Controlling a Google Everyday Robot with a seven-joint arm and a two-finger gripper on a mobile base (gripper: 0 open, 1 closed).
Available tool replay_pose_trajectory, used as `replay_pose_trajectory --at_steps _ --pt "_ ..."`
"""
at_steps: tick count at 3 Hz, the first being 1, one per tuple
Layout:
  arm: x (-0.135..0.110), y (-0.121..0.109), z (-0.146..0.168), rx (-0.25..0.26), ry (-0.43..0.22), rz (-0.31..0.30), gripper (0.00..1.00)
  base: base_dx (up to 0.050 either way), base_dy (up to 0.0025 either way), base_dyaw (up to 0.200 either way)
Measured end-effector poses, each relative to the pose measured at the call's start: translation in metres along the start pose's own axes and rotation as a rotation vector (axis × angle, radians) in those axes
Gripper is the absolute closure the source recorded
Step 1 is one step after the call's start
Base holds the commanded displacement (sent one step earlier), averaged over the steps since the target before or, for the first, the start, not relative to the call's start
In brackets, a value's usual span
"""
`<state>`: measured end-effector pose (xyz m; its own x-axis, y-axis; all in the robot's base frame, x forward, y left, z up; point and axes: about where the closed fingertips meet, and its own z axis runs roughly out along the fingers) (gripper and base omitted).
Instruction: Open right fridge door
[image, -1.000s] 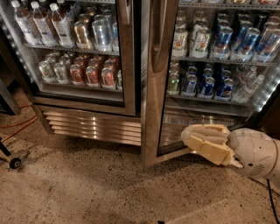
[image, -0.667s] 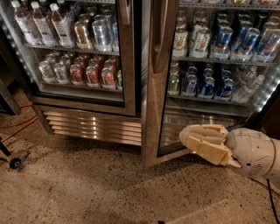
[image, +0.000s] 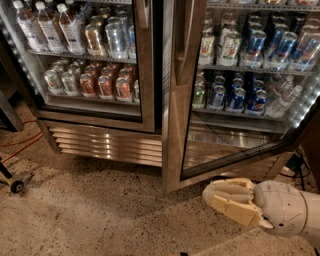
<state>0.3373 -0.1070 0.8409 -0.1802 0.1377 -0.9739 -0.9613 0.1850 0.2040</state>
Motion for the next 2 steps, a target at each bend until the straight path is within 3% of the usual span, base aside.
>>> replay_pose_trajectory --at_steps 2 --pt "0.0016 0.0013 0.0001 -0.004 -0.001 0.003 1.0 -0.049 -0.00004 0.0"
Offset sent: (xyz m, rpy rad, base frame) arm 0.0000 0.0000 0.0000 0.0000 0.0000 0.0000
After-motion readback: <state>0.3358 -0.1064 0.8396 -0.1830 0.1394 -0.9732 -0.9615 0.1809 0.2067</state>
